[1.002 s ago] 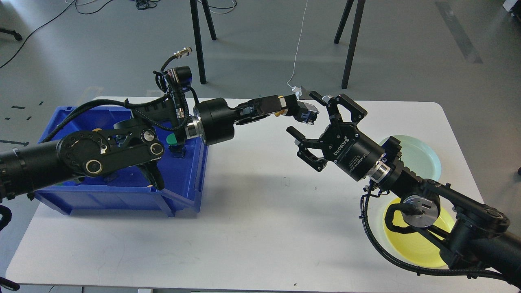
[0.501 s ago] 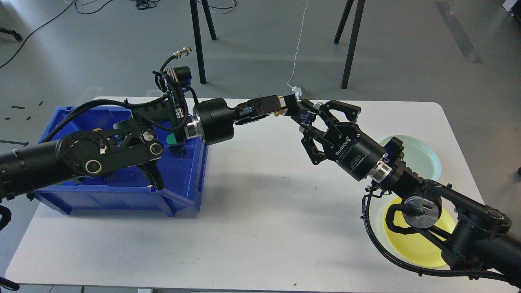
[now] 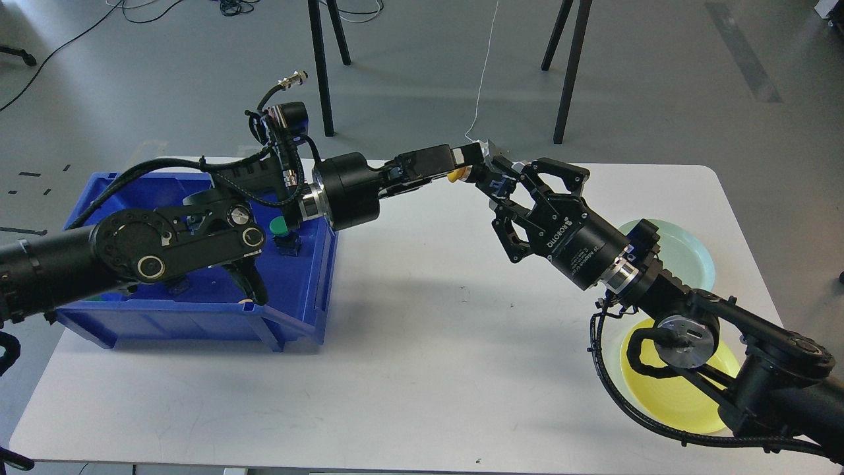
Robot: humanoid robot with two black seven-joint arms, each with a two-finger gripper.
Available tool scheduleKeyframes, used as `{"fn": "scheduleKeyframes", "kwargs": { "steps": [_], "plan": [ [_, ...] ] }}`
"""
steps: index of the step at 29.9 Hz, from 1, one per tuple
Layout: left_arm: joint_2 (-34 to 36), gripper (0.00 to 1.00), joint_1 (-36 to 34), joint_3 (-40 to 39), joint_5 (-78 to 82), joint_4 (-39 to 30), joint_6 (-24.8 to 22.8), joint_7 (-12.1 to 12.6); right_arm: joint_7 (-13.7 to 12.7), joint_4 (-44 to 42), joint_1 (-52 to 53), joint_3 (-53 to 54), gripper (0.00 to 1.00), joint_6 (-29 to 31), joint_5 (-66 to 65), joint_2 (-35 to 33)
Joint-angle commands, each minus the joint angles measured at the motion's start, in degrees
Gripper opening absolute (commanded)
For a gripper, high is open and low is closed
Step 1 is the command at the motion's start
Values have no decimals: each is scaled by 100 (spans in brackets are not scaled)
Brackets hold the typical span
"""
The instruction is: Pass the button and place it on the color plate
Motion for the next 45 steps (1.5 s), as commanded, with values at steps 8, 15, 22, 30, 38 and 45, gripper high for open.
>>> {"fn": "scheduleKeyframes", "kwargs": {
  "steps": [8,15,22,30,38,45],
  "plan": [
    [52,85,219,-367,-85,18,-23,1,-11,1117,-2880,2016,3,-615,145,-866],
    [17,85,229,-429,-93,53,-23,1,-177,1092,-5107,2986,3,-886,672,-910],
    [8,85,229,-429,-93,53,-15,1,-494,784,-5197,2731,9,-1985,690,-857],
    [341,85,202,-376,-67,-132,-23,1,-547,423,-4897,2775,73,-2443,1182,-462],
    [1746,85,-96,-210,292,-123,-50,1,-538,652,-4906,2845,99,-2083,1218,-471],
    [2644,85,-281,256,1828,96,-401,1,-538,1038,-4933,3056,99,-1259,1218,-497]
  ]
}}
